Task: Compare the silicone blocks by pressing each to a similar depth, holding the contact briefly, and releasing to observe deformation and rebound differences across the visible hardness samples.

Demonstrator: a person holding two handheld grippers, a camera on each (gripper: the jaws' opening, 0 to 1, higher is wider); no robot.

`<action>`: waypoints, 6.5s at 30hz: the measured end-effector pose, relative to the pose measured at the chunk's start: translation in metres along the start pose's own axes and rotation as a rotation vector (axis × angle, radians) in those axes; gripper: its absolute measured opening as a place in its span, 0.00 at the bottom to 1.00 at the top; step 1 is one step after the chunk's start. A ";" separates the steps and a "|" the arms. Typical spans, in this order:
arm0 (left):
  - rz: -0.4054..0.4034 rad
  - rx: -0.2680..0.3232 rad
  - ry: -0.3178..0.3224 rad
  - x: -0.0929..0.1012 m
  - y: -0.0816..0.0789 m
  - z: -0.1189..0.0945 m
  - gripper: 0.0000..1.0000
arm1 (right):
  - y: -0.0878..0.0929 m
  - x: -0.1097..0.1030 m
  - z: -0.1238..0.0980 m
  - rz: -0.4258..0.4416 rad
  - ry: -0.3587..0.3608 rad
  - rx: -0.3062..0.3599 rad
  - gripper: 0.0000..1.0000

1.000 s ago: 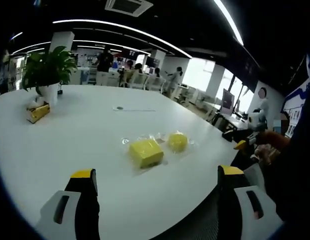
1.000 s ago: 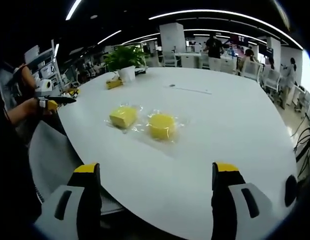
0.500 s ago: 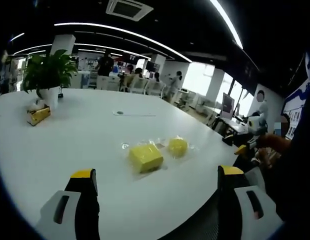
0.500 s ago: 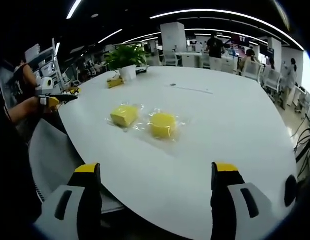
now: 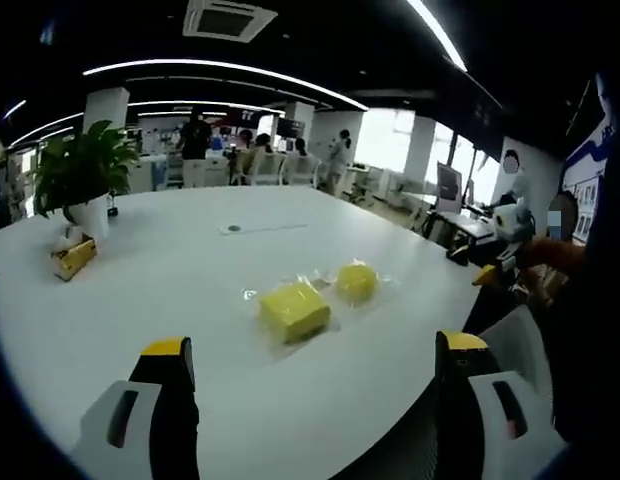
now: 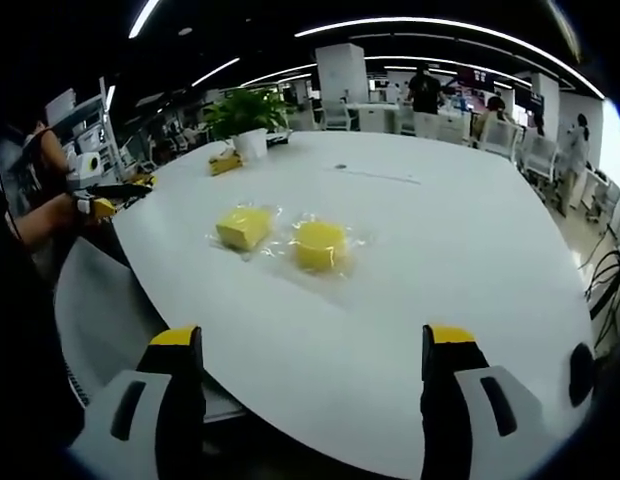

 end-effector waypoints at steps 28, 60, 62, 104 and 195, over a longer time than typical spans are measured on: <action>-0.208 0.044 0.088 -0.044 -0.015 0.090 1.00 | 0.003 0.020 0.002 -0.011 0.048 -0.021 0.74; -0.511 -0.070 0.112 -0.110 0.016 0.186 0.69 | -0.022 0.014 0.009 0.088 -0.035 0.088 0.58; -0.539 -0.047 0.126 -0.110 0.016 0.189 0.62 | -0.023 0.013 0.010 0.100 -0.037 0.086 0.55; 0.081 -0.010 0.394 -0.036 -0.064 0.151 0.00 | -0.032 0.004 0.010 0.008 -0.025 0.094 0.36; 0.563 0.120 0.780 0.102 -0.209 0.092 0.00 | -0.203 -0.122 0.055 -0.097 -0.854 0.459 0.19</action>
Point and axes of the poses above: the point that each gripper's makers call its tool centre point, and the gripper's own axes: z roughly forward along the fingers, x roughly to its right, y roughly out of its underside, the point moved 4 cm from there along -z, roughly backward along the fingers, and after that the axes turned 4 degrees about y, right-handed, at the moved point
